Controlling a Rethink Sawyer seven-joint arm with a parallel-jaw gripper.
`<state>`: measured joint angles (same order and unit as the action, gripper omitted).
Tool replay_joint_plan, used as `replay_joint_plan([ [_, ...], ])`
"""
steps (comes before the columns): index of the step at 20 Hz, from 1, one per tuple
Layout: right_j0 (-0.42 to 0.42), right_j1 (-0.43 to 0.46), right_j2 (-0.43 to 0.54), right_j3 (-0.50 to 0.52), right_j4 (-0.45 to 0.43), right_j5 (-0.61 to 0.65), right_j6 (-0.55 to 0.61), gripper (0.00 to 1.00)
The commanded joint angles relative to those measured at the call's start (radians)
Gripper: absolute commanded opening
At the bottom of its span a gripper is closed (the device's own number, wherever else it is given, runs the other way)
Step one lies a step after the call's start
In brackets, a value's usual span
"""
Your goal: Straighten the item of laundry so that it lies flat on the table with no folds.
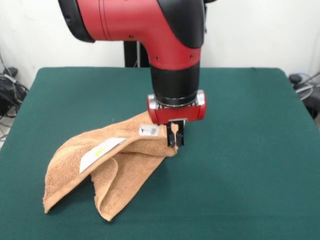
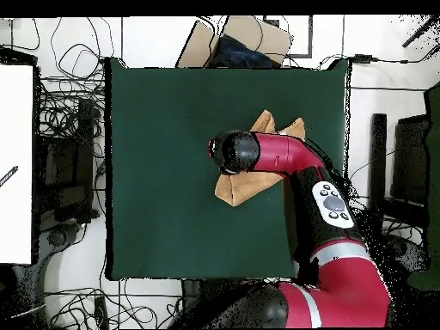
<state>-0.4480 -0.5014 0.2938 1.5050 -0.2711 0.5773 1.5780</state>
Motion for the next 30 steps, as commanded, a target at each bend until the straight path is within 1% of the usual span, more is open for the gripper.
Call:
replay_joint_plan([
  [1, -0.013, -0.042, 0.007, 0.103, 0.028, 0.046, 0.094, 0.0],
  [4, -0.017, -0.061, 0.007, 0.125, 0.033, 0.049, 0.094, 0.0],
  [10, -0.056, -0.245, -0.024, 0.293, 0.055, 0.122, 0.079, 0.0],
  [12, -0.075, -0.291, -0.027, 0.334, 0.063, 0.148, 0.064, 0.0],
  [14, -0.093, -0.318, -0.024, 0.361, 0.065, 0.157, 0.05, 0.0],
  [22, -0.138, -0.329, 0.007, 0.41, 0.055, 0.125, 0.05, 0.0],
  [28, -0.185, -0.382, 0.02, 0.467, 0.054, 0.108, 0.027, 0.0],
  [30, -0.19, -0.388, 0.023, 0.469, 0.053, 0.105, 0.028, 0.0],
])
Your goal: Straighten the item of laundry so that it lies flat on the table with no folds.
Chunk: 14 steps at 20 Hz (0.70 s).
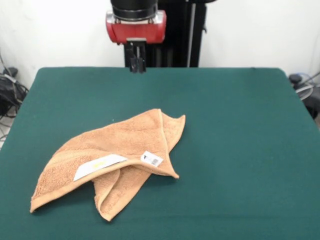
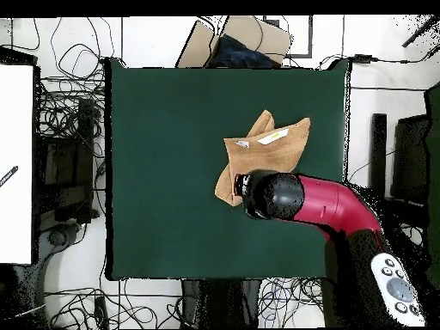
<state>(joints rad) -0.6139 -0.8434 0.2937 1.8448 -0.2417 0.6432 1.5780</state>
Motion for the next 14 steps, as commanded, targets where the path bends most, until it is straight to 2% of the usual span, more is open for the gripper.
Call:
replay_joint_plan([
  [1, -0.021, -0.042, 0.025, 0.128, 0.02, 0.026, 0.037, 0.0],
  [6, 0.033, 0.028, 0.018, 0.085, -0.012, -0.042, 0.096, 0.0],
  [9, 0.047, 0.033, 0.024, 0.082, -0.014, -0.094, 0.11, 0.0],
  [10, 0.05, 0.035, 0.026, 0.08, -0.009, -0.096, 0.107, 1.0],
  [14, 0.064, 0.039, 0.023, 0.068, -0.014, -0.11, 0.112, 1.0],
])
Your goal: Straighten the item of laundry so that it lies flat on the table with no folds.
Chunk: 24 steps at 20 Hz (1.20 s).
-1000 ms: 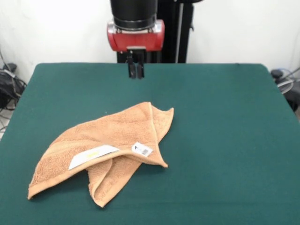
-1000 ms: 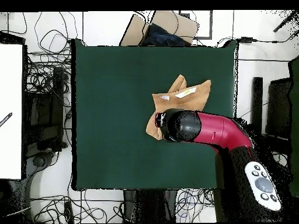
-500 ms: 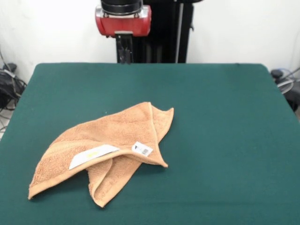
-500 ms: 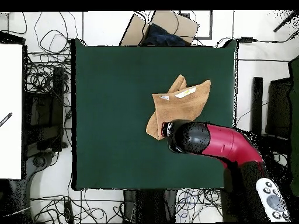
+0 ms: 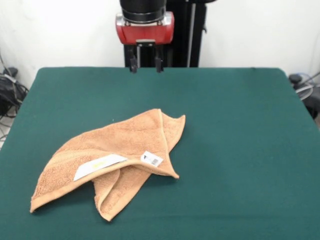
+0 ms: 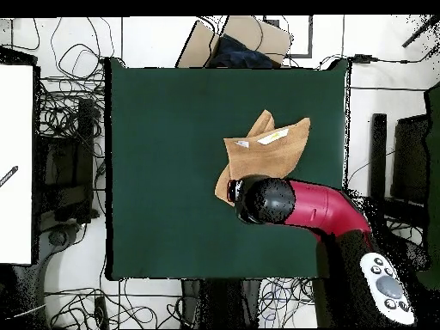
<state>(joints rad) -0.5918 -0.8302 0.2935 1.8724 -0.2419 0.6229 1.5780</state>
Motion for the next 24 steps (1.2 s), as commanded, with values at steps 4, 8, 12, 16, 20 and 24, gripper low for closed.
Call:
replay_joint_plan([
  [4, 0.052, 0.045, 0.027, 0.023, -0.003, -0.093, 0.111, 1.0],
  [8, 0.074, 0.096, 0.018, -0.023, 0.012, -0.095, 0.132, 1.0],
  [12, 0.107, 0.177, 0.014, -0.123, 0.018, -0.083, 0.136, 1.0],
  [16, 0.132, 0.236, 0.012, -0.205, 0.03, -0.048, 0.135, 1.0],
  [20, 0.143, 0.254, 0.013, -0.251, 0.029, -0.027, 0.12, 1.0],
  [24, 0.139, 0.266, 0.024, -0.274, 0.03, -0.02, 0.099, 1.0],
])
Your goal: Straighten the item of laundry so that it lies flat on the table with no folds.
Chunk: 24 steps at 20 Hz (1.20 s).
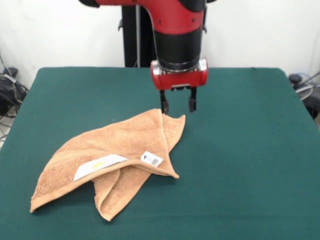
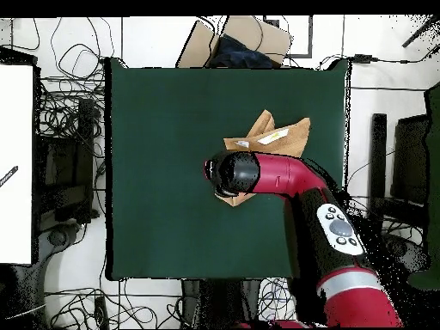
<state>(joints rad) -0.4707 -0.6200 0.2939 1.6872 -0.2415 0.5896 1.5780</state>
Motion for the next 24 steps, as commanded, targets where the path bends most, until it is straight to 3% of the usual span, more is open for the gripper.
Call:
replay_joint_plan([
  [1, 0.017, 0.062, 0.025, -0.095, 0.031, 0.011, 0.098, 1.0],
  [10, 0.004, 0.033, 0.023, -0.158, 0.013, 0.037, 0.06, 1.0],
  [24, -0.005, 0.137, 0.056, -0.208, 0.006, 0.011, 0.032, 1.0],
])
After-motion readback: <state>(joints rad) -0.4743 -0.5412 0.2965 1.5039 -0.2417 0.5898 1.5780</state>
